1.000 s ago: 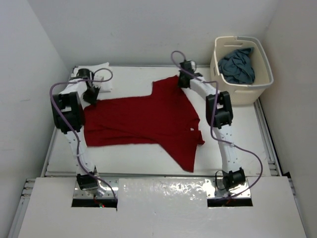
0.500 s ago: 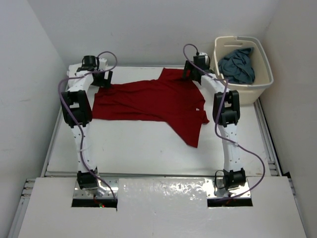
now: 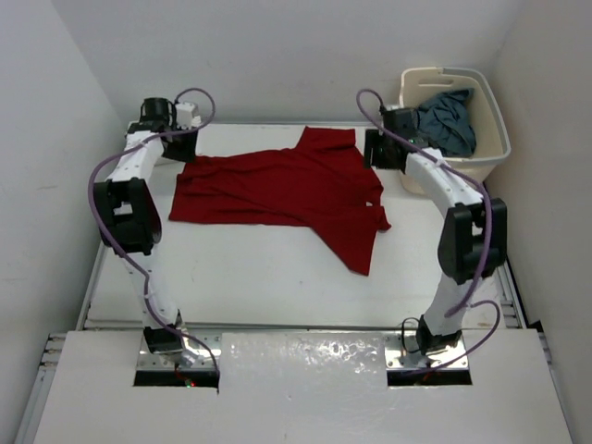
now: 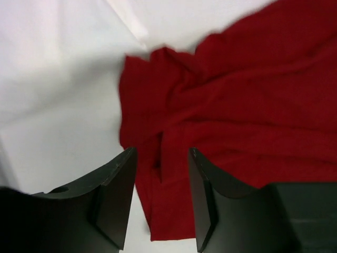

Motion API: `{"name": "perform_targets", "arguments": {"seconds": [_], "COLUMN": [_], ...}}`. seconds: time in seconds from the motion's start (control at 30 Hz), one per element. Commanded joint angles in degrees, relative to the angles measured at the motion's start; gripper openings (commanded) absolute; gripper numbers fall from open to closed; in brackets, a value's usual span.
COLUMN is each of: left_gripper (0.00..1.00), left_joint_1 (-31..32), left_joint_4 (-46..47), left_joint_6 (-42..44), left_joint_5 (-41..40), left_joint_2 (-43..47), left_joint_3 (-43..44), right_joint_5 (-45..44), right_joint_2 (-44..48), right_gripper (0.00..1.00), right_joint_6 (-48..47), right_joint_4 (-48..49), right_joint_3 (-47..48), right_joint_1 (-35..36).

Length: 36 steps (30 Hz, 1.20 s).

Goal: Fold and stack the t-shirts
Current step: Flatten out the tshirt

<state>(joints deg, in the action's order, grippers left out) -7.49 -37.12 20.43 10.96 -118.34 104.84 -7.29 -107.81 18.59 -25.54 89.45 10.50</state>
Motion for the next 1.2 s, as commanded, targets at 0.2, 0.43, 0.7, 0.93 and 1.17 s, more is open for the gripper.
{"name": "perform_targets", "arguments": {"seconds": [0.2,0.43,0.7,0.93,1.17], "left_gripper": [0.56,0.58,0.46,0.07,0.0], "left_joint_1": [1.7,1.9,2.3,2.3,2.3], "left_joint_4": [-3.8,1.9,6.3,6.4,6.5], "left_joint_6": [-0.1,-3.0,-3.9,-4.1,-2.9], "left_joint_5": [-1.5,-3.2,-5.3,-3.3,-3.1], "left_joint_2": [-8.1,-11.6,-11.9,-9.7,-4.2], "left_joint_3": [0.5,-0.5,-3.1,-5.5,-8.3], "right_joint_5": [7.0,7.0,8.9,8.8,5.5], "right_joint_2": [11.0,14.7,14.6,11.0,15.9], "right_gripper": [0.57,0.59,0.7,0.4,0.0], "right_joint_6": [6.7,8.8,11.4,15.2,17.4], "right_joint_4": [-2.3,-1.8,2.3,7.3,6.5], "right_joint_3": [-26.2,-37.1,-43.6,-46.4,-48.1], "right_joint_1": [1.9,2.2,4.3,7.3,6.8]}}
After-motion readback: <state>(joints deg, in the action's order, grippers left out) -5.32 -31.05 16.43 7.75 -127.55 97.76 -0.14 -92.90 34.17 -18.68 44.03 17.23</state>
